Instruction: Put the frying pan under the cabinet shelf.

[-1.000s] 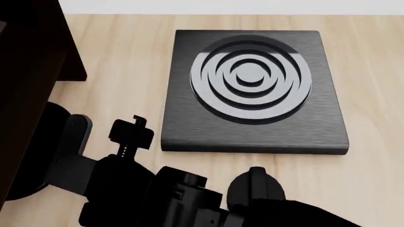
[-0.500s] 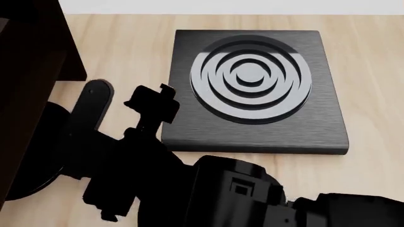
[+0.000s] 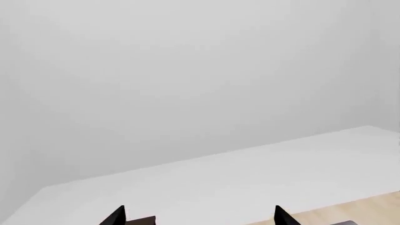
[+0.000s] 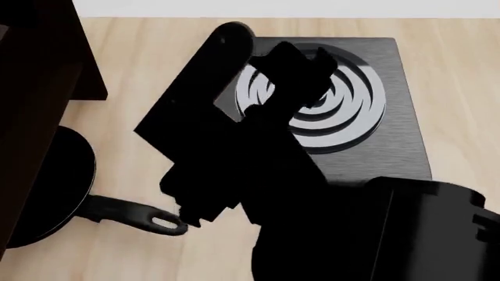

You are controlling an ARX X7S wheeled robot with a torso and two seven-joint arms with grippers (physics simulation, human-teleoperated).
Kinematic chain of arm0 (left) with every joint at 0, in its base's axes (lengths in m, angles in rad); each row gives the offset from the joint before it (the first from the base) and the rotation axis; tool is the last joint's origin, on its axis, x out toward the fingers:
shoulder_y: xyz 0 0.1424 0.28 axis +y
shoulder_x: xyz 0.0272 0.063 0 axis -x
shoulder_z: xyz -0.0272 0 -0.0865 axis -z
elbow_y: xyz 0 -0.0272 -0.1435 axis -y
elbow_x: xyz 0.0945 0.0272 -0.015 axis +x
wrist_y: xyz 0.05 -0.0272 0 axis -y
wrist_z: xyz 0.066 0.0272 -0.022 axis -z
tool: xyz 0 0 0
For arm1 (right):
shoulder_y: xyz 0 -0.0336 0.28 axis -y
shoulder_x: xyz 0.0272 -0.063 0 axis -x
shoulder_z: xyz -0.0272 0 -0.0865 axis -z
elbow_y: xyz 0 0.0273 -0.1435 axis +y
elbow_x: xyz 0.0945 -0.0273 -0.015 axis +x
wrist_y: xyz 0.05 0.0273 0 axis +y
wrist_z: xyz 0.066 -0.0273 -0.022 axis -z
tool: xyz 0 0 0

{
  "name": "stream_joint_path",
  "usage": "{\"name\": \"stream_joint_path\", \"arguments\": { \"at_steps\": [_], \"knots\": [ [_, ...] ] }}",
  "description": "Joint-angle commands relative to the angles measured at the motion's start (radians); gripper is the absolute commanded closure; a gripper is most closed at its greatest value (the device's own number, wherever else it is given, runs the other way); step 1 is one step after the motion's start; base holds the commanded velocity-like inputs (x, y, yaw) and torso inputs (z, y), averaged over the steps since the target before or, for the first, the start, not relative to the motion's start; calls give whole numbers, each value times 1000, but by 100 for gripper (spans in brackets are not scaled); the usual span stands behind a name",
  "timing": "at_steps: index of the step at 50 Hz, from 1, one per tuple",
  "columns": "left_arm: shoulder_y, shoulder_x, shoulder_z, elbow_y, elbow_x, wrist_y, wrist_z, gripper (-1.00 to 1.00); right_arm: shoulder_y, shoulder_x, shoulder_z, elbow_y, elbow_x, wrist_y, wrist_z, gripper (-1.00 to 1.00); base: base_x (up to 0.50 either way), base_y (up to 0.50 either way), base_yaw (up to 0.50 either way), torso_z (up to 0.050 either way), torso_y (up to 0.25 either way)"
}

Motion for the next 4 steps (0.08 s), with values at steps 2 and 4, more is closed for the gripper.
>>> {"name": "stream_joint_path", "arguments": {
  "at_steps": [2, 4],
  "knots": [
    [-21, -3, 6, 31, -29, 11, -32, -100, 2, 145, 167, -115, 201, 38, 233, -100, 0, 0, 0, 0, 0],
    [-27, -4, 9, 33, -43, 11, -45, -100, 2, 167, 186, -131, 230, 38, 268, -100, 0, 0, 0, 0, 0]
  ]
}}
